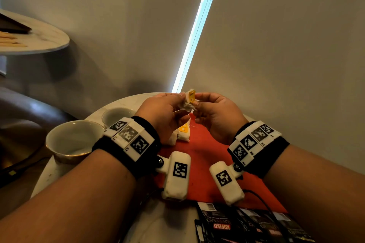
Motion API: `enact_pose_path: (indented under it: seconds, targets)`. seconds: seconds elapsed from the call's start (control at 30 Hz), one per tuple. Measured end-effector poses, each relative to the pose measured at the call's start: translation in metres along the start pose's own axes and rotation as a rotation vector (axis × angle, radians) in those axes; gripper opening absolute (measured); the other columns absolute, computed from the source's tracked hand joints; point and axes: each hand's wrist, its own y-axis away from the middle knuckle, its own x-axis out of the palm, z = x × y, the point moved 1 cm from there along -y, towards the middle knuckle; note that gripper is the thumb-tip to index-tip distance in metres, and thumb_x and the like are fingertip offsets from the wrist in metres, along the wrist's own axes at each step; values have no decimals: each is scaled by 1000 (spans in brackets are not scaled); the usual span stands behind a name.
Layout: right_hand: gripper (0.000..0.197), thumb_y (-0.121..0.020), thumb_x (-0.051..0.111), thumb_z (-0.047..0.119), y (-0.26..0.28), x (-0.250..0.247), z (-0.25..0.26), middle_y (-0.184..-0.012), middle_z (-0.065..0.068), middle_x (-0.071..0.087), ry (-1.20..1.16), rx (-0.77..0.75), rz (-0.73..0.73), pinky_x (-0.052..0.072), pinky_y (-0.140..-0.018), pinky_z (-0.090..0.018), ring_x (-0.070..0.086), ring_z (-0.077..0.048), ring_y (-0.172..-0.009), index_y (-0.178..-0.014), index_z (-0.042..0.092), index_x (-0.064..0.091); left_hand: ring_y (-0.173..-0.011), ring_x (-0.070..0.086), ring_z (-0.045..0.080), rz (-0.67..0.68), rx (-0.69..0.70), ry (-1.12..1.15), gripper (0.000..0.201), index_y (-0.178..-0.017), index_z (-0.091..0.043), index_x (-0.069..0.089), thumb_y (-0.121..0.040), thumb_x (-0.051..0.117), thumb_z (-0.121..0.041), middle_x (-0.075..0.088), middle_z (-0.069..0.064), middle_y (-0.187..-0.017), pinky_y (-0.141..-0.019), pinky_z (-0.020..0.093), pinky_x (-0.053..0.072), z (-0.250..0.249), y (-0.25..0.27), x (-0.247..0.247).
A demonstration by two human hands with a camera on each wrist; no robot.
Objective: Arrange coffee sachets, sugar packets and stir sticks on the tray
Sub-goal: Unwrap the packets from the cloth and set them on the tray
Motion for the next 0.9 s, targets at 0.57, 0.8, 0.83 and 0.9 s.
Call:
enact_pose_path:
  seconds: [0.57, 0.8, 0.83, 0.9]
  targets:
    - [20, -93, 51, -10, 3, -3, 3, -71, -8, 68, -118, 71, -24, 48, -47, -24, 57, -16, -58, -95, 6, 63, -74, 54, 19, -165, -38, 28, 20, -92, -10, 65, -97, 46, -10, 57, 9, -86, -56, 27, 45, -5, 1, 3]
    - [16, -93, 54, -7, 6, -1, 2, -79, -12, 69, -63, 72, 54, 49, -52, -26, 59, -17, -60, -95, 5, 64, -66, 44, 11, -27, -34, -228, 33, -112, -10, 69, -85, 76, -28, 55, 7, -91, -55, 26, 35, 2, 4, 0]
    - [16, -92, 55, -7, 6, -1, 1, -78, -12, 67, -60, 76, 64, 48, -51, -26, 59, -17, -59, -96, 6, 64, -66, 44, 12, -15, -22, -253, 29, -111, -10, 70, -87, 75, -25, 56, 9, -92, -55, 26, 35, 3, 5, 0]
    - [13, -92, 57, -2, 7, -1, 2, -80, -13, 66, -37, 86, 95, 47, -50, -26, 59, -17, -59, -100, 6, 63, -65, 41, 12, 5, -14, -264, 26, -109, -10, 72, -87, 74, -23, 56, 12, -94, -52, 25, 35, 3, 5, -1]
